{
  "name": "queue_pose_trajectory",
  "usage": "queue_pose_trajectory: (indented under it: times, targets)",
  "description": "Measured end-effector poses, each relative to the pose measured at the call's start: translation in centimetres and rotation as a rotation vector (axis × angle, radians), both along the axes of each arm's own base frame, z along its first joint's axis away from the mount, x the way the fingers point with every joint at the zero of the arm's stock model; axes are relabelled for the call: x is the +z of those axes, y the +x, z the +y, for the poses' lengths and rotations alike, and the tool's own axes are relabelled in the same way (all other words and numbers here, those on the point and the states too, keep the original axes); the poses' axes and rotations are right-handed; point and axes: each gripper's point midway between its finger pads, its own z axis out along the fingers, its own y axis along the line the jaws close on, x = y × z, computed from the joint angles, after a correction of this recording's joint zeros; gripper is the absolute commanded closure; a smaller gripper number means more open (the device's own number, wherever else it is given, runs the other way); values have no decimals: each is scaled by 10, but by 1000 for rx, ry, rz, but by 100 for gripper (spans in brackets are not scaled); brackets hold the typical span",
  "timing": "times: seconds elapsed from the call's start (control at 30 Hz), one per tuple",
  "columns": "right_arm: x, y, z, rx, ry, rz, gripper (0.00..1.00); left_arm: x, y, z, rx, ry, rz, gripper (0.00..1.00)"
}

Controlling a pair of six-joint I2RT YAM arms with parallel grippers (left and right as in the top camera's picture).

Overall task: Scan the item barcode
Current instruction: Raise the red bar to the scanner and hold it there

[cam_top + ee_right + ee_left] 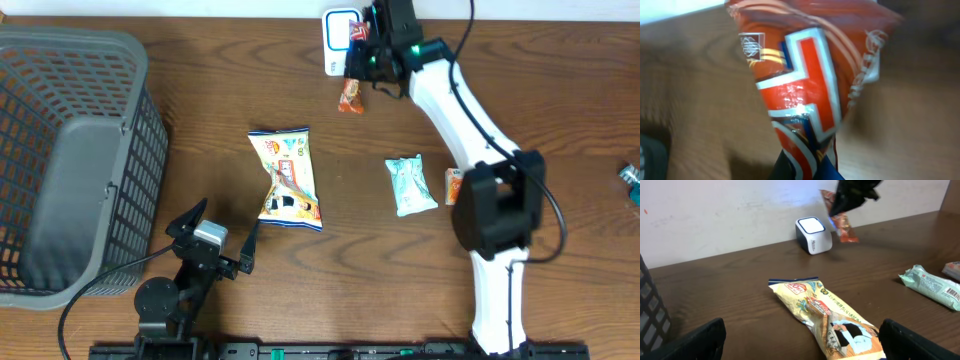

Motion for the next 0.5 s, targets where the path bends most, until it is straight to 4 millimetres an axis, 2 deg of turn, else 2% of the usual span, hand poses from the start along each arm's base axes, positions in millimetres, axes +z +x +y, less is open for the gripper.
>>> queue_pose_trajectory:
  times: [0.07, 0.17, 0.37, 0.5]
  targets:
    - [1, 18, 8, -5, 13, -23, 99, 0, 0, 0, 0, 0, 0, 2]
    - [-11, 35, 15, -15, 27, -27, 99, 0, 0, 0, 0, 0, -1, 2]
    - [-55, 38, 17, -31, 18, 41, 99, 0, 0, 0, 0, 0, 0, 2]
    - [-73, 36, 17, -35, 9, 73, 99, 0, 0, 0, 0, 0, 0, 2]
